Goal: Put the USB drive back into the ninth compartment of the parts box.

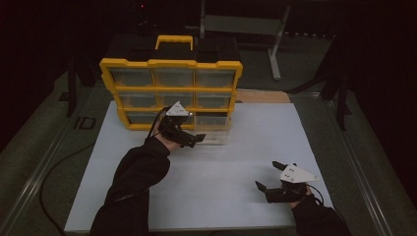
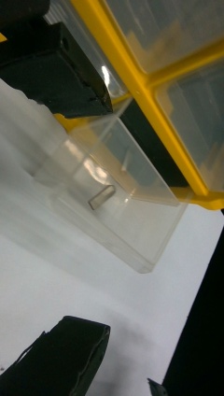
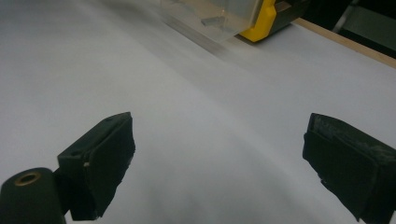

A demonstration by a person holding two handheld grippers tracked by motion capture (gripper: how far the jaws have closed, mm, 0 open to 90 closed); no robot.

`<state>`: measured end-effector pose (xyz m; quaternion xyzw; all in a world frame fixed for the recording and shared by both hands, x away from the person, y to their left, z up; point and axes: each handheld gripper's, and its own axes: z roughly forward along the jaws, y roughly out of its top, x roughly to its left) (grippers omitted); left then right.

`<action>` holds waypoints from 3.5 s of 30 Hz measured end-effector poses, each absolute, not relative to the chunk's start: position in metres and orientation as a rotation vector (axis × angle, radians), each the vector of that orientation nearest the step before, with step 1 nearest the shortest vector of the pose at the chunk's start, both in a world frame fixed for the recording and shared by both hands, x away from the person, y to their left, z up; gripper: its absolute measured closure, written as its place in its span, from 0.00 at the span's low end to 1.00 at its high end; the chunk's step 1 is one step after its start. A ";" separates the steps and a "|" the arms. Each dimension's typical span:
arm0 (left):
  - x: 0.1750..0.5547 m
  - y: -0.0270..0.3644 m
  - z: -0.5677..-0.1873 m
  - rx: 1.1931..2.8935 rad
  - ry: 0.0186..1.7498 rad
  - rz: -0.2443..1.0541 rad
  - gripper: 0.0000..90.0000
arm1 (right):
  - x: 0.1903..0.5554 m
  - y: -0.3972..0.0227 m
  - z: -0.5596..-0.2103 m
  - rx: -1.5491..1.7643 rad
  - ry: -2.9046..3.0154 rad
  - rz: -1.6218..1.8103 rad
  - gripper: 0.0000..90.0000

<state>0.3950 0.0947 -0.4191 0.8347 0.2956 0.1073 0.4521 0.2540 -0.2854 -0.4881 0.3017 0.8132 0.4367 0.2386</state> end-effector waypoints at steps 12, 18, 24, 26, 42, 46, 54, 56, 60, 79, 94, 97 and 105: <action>0.372 0.113 -0.422 2.048 0.715 0.268 0.00 | 0.254 -0.285 -0.489 0.821 2.236 1.194 0.10; 0.363 0.118 -0.427 2.055 0.693 0.265 0.00 | 0.254 -0.285 -0.489 0.828 2.235 1.198 0.10; 0.357 0.124 -0.435 2.065 0.695 0.261 0.00 | 0.254 -0.285 -0.489 0.828 2.237 1.201 0.10; 0.355 0.127 -0.438 2.061 0.701 0.255 0.00 | 0.255 -0.285 -0.489 0.826 2.239 1.203 0.10; 0.330 0.154 -0.464 2.051 0.727 0.225 0.00 | 0.254 -0.284 -0.490 0.816 2.255 1.197 0.10; 0.325 0.158 -0.468 2.057 0.726 0.216 0.00 | 0.254 -0.284 -0.490 0.809 2.257 1.203 0.10; 0.309 0.171 -0.485 2.059 0.744 0.214 0.00 | 0.254 -0.283 -0.492 0.804 2.271 1.194 0.10; 0.304 0.174 -0.488 2.053 0.747 0.209 0.00 | 0.254 -0.283 -0.492 0.800 2.273 1.186 0.10; 0.297 0.179 -0.495 2.052 0.759 0.211 0.00 | 0.255 -0.283 -0.492 0.799 2.273 1.184 0.10; 0.270 0.202 -0.506 2.041 0.786 0.225 0.00 | 0.254 -0.282 -0.493 0.793 2.285 1.186 0.10; 0.261 0.215 -0.511 2.041 0.824 0.324 0.00 | 0.255 -0.282 -0.494 0.787 2.293 1.182 0.10; 0.261 0.216 -0.512 2.034 0.832 0.319 0.00 | 0.255 -0.282 -0.494 0.787 2.298 1.181 0.10; 0.259 0.221 -0.511 1.983 0.847 0.341 0.00 | 0.256 -0.281 -0.495 0.784 2.302 1.175 0.10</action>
